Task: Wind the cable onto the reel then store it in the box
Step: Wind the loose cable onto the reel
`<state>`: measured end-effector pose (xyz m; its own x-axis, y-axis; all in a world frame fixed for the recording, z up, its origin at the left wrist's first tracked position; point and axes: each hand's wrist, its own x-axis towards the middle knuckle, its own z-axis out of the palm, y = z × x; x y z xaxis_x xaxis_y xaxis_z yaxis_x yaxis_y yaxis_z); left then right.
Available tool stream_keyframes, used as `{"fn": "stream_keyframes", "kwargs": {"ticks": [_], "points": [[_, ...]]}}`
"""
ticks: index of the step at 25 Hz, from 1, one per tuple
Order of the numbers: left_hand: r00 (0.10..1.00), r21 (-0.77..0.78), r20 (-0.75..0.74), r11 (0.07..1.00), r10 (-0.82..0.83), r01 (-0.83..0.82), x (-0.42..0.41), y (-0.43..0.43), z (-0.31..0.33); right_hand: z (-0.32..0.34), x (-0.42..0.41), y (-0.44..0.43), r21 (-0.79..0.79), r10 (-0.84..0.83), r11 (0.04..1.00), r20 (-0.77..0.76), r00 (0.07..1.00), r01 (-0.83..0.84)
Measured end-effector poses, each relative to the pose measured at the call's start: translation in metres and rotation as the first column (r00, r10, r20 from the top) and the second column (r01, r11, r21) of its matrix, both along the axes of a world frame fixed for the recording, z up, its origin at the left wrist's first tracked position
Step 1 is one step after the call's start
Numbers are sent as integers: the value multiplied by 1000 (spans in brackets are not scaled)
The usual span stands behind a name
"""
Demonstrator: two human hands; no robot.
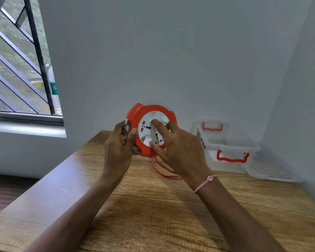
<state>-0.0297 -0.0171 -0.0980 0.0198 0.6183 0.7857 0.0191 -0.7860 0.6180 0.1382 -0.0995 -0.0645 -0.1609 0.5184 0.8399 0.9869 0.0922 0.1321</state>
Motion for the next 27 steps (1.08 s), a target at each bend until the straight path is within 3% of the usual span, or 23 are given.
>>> {"fn": "stream_keyframes", "kwargs": {"ticks": [6,9,10,11,12,13,14,15,16,17,18,19,20,21,22,23,25,27], "points": [[999,57,-34,998,-9,11,4,-3,-3,-2,-11,1,25,-23,999,-154,988,27],[999,75,-47,997,-18,21,4,-4,-3,-1,-16,1,-37,13,999,-467,884,-34],[998,80,-53,996,-27,31,5,-5,-4,0,-19,2,-50,36,995,-641,767,-89],[998,91,-59,995,-30,35,5,-5,-4,1,-22,4,-25,83,982,-827,555,-185],[997,105,-68,994,-25,32,6,-6,-4,2,-26,5,52,132,953,-958,254,-300],[997,114,-77,993,-14,23,7,-6,-4,3,-29,5,142,133,916,-990,-50,-375],[997,115,-82,993,1,8,7,-7,-4,4,-31,4,200,100,886,-963,-250,-417],[997,110,-79,994,16,-7,7,-6,-4,5,-30,3,233,69,859,-935,-348,-456],[997,99,-70,995,24,-17,6,-5,-4,5,-28,2,236,48,838,-930,-364,-493],[998,77,-54,997,21,-17,4,-4,-3,8,-24,1,216,51,825,-949,-312,-522],[1000,44,-30,999,6,-5,3,-2,-3,9,-19,0,136,77,842,-988,-134,-523],[1000,5,-2,1000,-11,11,1,0,-2,9,-12,-1,6,101,894,-977,189,-448],[1000,-34,23,999,-21,22,0,1,-1,8,-4,-2,-86,78,962,-824,561,-260],[999,-62,39,998,-25,27,-2,1,0,5,3,-3,-52,33,996,-559,829,-75],[999,-77,44,997,-26,30,-2,2,1,3,5,-3,34,11,999,-313,950,-1],[999,-80,42,996,-27,31,-2,1,2,1,4,-2,70,-2,997,-154,988,12],[999,-65,29,997,-29,31,0,-1,1,-2,-3,0,34,-38,999,-20,999,39],[999,-41,7,998,-43,43,3,-3,-1,-5,-9,2,20,-73,997,-9,997,73]]}}
